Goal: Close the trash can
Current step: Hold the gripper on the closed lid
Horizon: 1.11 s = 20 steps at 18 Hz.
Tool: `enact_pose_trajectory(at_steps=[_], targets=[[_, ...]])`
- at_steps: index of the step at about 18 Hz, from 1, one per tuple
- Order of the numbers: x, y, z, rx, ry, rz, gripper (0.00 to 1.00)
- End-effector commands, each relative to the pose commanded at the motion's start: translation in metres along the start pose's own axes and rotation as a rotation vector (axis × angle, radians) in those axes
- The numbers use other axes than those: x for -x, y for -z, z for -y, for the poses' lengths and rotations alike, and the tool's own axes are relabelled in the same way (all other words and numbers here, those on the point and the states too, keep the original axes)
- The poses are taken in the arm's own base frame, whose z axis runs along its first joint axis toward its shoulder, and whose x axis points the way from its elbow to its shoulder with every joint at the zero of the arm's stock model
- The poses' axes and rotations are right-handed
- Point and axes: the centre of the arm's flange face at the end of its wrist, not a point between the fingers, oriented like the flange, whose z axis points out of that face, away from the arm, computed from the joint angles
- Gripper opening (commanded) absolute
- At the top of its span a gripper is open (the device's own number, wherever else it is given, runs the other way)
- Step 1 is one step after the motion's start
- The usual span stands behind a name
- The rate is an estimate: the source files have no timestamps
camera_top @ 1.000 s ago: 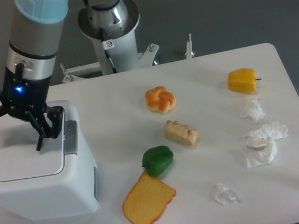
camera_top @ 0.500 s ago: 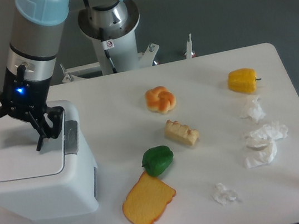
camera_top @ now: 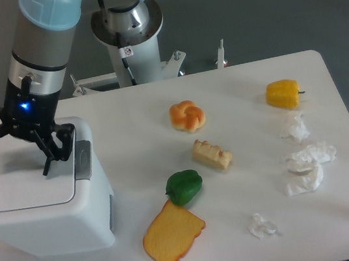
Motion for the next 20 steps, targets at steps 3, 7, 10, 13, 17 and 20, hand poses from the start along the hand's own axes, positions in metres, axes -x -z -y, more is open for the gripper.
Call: enact_pose_trajectory(at_steps=[3, 7, 10, 13, 17, 20], targets=[[0.0003, 0.0012, 0.0000, -0.002, 0.023, 0.001, 1.00], [-0.0005, 0.0009, 0.0000, -0.001, 0.035, 0.000, 1.00], [-0.0002, 0.0021, 0.0000, -0.003, 0.038, 0.001, 1.00], [-0.0001, 0.0025, 0.0003, -0.006, 0.041, -0.005, 1.00], [0.0075, 0.0021, -0.0045, -0.001, 0.053, 0.000, 1.00], [0.0079, 0.0030, -0.0055, -0.001, 0.045, 0.002, 1.00]])
